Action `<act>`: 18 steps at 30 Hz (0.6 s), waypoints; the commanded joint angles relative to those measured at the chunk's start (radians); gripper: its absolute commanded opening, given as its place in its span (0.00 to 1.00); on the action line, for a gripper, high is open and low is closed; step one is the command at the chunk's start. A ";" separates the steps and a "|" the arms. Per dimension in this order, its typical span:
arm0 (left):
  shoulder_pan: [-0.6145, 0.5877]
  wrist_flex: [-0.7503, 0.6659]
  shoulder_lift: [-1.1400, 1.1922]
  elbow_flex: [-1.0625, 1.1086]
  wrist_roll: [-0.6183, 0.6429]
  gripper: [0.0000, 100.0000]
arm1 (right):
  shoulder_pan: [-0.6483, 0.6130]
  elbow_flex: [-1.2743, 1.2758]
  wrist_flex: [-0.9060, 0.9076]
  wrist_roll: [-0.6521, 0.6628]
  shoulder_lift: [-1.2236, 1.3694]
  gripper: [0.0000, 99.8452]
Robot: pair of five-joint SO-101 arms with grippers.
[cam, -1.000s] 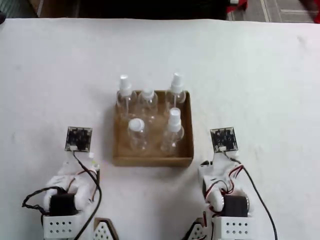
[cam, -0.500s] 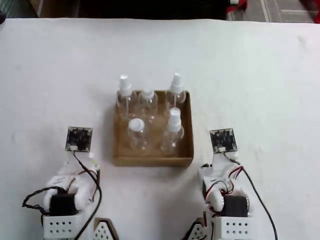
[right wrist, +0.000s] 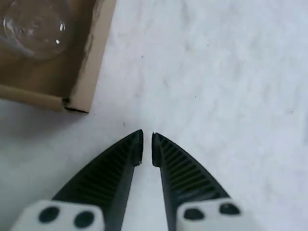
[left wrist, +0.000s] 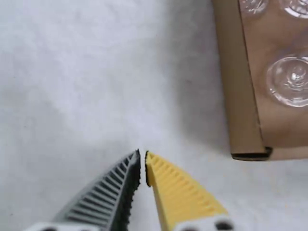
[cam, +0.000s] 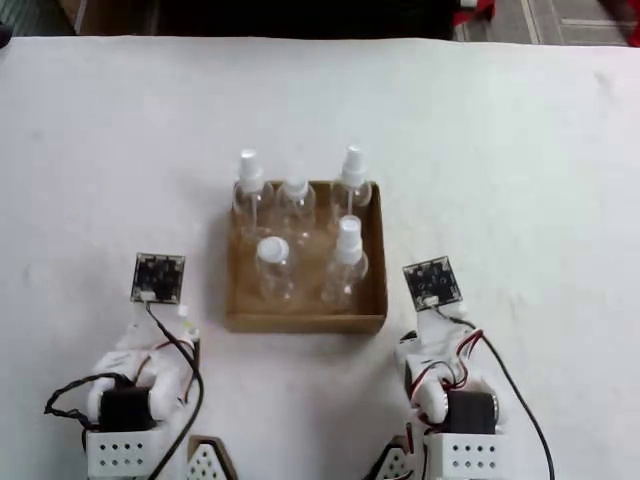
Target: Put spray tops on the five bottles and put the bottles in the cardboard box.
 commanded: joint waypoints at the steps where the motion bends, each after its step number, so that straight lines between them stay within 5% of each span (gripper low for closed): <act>1: 0.008 0.006 -0.004 -0.003 -0.002 0.02 | 0.004 0.008 0.001 0.012 -0.004 0.02; 8: 0.008 0.006 -0.004 -0.003 -0.002 0.02 | 0.010 0.008 0.001 -0.095 -0.004 0.02; 18: 0.010 0.006 -0.004 -0.003 -0.002 0.02 | 0.010 0.008 0.001 -0.077 -0.004 0.02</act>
